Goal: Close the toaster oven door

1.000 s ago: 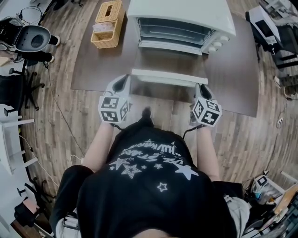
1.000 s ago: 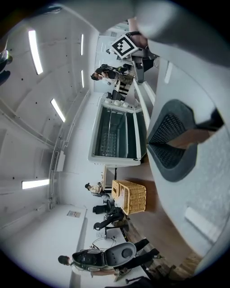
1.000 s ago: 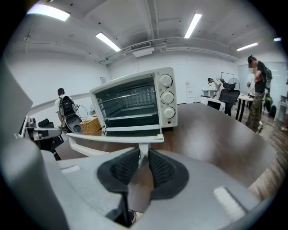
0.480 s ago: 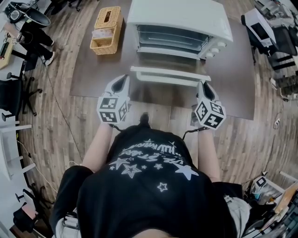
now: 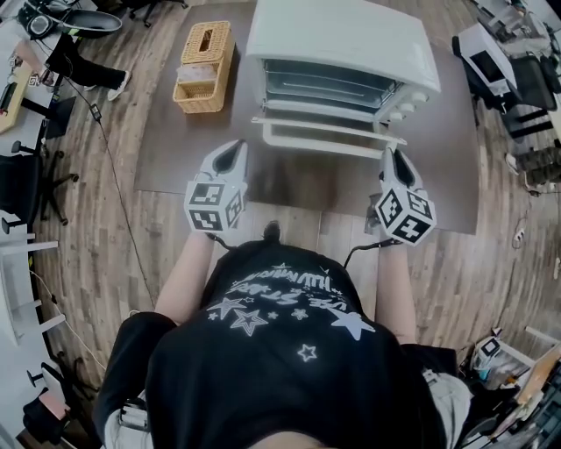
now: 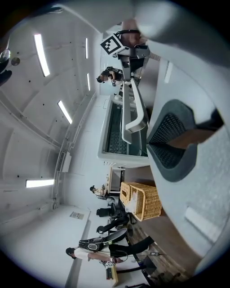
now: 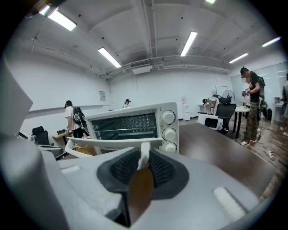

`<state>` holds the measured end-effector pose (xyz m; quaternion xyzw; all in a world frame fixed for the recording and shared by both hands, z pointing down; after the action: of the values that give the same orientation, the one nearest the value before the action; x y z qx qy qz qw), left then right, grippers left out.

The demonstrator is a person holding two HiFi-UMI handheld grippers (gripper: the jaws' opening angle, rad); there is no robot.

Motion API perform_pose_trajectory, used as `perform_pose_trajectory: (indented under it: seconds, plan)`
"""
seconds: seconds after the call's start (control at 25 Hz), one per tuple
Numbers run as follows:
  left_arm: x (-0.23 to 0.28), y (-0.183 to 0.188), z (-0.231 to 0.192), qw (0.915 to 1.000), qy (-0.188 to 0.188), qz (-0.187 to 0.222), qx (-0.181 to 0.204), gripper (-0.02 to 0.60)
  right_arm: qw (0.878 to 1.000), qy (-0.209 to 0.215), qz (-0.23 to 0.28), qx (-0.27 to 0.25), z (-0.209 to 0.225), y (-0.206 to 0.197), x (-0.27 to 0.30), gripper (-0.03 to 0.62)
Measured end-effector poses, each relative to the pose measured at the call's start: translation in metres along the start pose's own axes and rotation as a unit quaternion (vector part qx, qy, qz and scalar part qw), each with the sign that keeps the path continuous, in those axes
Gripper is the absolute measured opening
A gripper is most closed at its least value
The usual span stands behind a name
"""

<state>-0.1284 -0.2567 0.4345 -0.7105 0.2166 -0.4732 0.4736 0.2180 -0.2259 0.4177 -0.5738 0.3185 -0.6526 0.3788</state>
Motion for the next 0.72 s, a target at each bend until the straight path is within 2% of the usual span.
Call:
perform_pose_trajectory:
  seconds: [0.72]
  plan:
    - [0.038,0.033,-0.028,0.9995,-0.025,0.007,0.016,0.011,0.999,-0.017,0.039,0.012,-0.001,0.063,0.026,0.078]
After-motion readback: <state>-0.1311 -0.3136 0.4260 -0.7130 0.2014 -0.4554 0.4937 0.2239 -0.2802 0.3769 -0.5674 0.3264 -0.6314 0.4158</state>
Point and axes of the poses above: the fingertips, and each gripper's own axes: x forward along the fingers, z to its right, y out of its top, the point moved 4 cm from there along -x, backward along the fingers, and after that the axes turned 8 degrees about -z, right-handed, at the moved point
